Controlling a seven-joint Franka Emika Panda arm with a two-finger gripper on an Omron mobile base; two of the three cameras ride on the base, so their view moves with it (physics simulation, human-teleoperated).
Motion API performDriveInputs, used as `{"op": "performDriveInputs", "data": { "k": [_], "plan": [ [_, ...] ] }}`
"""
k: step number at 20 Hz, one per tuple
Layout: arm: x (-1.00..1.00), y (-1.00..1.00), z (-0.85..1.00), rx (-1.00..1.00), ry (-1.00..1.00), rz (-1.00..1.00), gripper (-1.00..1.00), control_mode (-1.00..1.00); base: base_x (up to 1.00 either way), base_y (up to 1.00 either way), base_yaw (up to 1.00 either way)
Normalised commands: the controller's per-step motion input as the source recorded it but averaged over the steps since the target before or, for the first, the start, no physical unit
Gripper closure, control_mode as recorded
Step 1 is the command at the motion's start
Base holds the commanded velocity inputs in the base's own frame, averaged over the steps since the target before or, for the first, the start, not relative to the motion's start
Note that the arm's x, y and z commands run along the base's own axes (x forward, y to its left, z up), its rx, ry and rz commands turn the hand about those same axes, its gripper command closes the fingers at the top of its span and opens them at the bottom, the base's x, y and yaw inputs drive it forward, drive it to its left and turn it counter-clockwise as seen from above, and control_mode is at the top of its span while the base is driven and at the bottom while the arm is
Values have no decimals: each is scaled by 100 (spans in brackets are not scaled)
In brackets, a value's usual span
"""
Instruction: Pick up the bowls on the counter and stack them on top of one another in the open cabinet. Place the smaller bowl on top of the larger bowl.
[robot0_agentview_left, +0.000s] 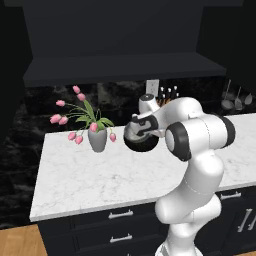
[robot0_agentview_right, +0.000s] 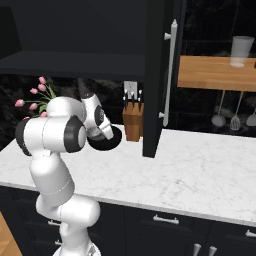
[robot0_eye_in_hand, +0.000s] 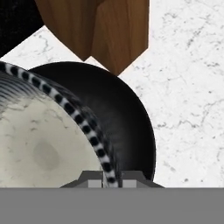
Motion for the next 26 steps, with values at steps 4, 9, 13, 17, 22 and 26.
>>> {"op": "performDriveInputs", "data": {
  "k": [4,9,13,17,22,26],
  "plan": [
    [0,-16,0,0,0,-4,100,-100,0,0,0],
    [3,-12,-5,0,0,-3,100,-100,0,0,0],
    [5,0,-33,0,0,-3,100,-100,0,0,0],
    [0,0,-19,0,0,-1,100,-100,0,0,0],
    [0,0,0,0,0,0,-100,-100,0,0,0],
    [0,0,0,0,0,0,-100,-100,0,0,0]
  ]
}}
